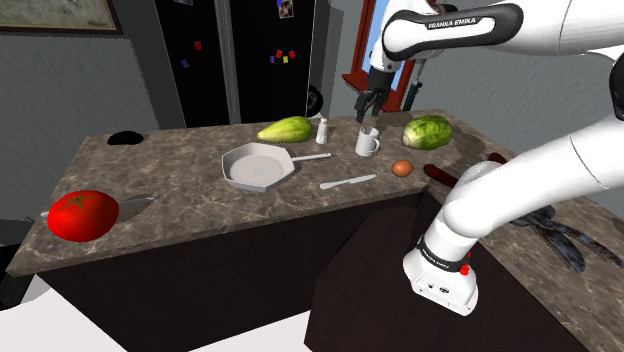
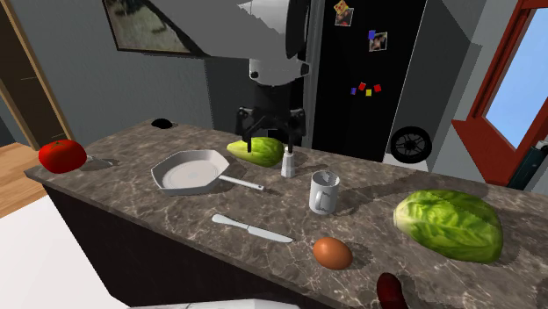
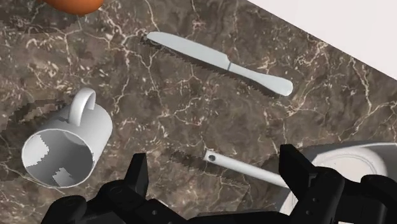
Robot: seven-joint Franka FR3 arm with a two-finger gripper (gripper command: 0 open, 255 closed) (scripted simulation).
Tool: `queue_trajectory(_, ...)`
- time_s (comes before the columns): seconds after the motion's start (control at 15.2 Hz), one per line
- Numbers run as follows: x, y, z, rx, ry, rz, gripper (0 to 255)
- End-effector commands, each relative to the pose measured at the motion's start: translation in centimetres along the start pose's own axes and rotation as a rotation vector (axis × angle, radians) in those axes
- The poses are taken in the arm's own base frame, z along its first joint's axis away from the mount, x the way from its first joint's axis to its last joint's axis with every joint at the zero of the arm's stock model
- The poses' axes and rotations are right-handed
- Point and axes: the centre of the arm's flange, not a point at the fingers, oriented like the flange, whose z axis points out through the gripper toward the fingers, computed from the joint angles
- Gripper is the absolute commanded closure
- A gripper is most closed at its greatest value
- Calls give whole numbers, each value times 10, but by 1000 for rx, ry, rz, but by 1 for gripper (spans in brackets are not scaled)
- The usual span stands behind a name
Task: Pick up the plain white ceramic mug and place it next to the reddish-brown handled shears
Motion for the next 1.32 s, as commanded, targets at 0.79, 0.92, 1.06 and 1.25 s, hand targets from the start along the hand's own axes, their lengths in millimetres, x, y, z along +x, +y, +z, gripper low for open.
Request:
queue_trajectory(0.79,57,120,105,-39,-34,-21,0)
queue_trajectory(0.92,56,120,116,-39,-34,-21,0)
queue_trajectory(1.06,56,121,126,-39,-34,-21,0)
queue_trajectory(1.25,55,121,145,-39,-34,-21,0)
